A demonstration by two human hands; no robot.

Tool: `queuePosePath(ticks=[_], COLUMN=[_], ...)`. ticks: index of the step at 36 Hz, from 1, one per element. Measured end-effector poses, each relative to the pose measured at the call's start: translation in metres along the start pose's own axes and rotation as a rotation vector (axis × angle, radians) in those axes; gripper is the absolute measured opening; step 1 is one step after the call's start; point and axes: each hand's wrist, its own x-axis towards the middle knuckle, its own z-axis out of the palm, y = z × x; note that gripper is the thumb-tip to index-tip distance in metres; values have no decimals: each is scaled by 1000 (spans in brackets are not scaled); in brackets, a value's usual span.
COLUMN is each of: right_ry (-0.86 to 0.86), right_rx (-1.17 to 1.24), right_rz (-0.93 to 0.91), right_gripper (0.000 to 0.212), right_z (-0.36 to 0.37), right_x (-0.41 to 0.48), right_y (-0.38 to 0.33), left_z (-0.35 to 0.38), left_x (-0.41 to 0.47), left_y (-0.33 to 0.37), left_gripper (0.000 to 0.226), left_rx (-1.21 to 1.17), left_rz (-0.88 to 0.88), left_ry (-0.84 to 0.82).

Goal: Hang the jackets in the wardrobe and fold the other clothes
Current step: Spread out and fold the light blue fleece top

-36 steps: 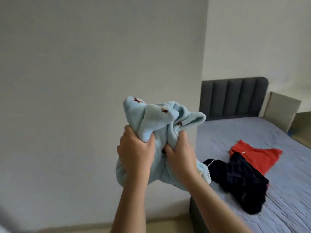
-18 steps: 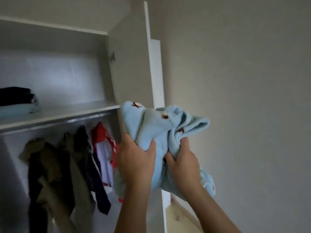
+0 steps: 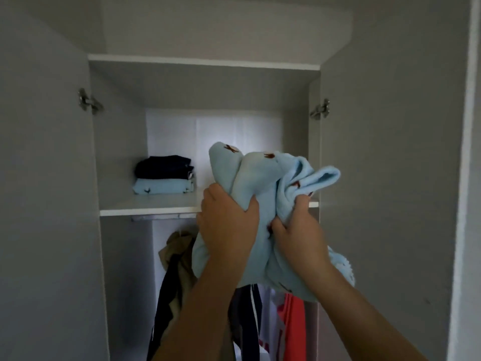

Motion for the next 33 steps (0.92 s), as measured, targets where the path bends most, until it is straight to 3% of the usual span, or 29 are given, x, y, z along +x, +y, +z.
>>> queuePosePath(ticks=[9, 19, 23, 28, 33], right_ry=[-79, -83, -227, -235, -285], right_rx=[-53, -323, -179, -64, 268], right_rz=[-105, -148, 41, 230, 486], right_gripper=[39, 35, 47, 47, 40], right_z=[59, 169, 204, 241, 275], right_x=[202, 379, 443, 525, 579], right_y=[39, 66, 97, 156, 218], left_z=[127, 226, 258, 291, 335], left_x=[167, 332, 392, 465, 517], left_y=[-15, -106, -159, -234, -287], left_gripper=[48, 56, 66, 82, 59], left_rx=[170, 166, 163, -22, -78], left_rz=[53, -158, -232, -461, -509], left_ry=[-98, -211, -254, -275, -418])
